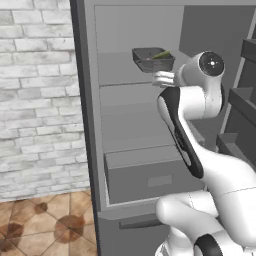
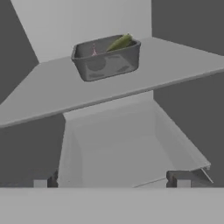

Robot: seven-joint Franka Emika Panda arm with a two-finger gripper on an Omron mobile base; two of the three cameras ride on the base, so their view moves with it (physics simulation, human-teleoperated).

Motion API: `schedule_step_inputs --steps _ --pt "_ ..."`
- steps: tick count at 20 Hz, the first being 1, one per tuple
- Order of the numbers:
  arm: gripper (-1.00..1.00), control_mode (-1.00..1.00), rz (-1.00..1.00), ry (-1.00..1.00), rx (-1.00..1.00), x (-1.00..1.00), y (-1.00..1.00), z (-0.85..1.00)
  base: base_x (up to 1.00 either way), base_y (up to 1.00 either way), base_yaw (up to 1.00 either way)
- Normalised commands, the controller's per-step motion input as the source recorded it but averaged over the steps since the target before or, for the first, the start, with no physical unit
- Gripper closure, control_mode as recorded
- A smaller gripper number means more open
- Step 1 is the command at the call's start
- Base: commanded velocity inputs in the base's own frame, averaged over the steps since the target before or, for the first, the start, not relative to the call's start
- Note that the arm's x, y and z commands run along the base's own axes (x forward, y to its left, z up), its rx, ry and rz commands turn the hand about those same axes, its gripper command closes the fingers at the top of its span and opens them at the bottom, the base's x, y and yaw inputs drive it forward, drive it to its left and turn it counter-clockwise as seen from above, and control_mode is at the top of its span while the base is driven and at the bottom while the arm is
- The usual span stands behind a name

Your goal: Place the tupperware containing the fish and garlic meal in the microwave. Close the microwave door and press the start button to reheat the meal.

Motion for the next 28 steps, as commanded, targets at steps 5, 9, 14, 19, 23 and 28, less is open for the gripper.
schedule_step_inputs --steps 5,9,14,19,23,28 --pt "-1.0 -1.0 -0.11 0.0 0.22 0.27 -0.1 0.38 0.0 0.0 0.0" --pt "-1.0 -1.0 -0.1 0.0 0.27 0.42 -0.34 0.0 0.0 0.0 0.0" --pt "-1.0 -1.0 -0.09 -0.01 0.18 0.39 -0.23 0.0 0.0 0.0 0.0" --pt "-1.0 -1.0 0.0 0.0 0.01 0.41 0.0 0.0 0.0 0.0 0.0" --pt "-1.0 -1.0 0.0 0.0 0.01 0.47 0.0 0.0 0.0 0.0 0.0" --pt "-1.0 -1.0 0.0 0.0 0.03 0.48 0.0 0.0 0.0 0.0 0.0"
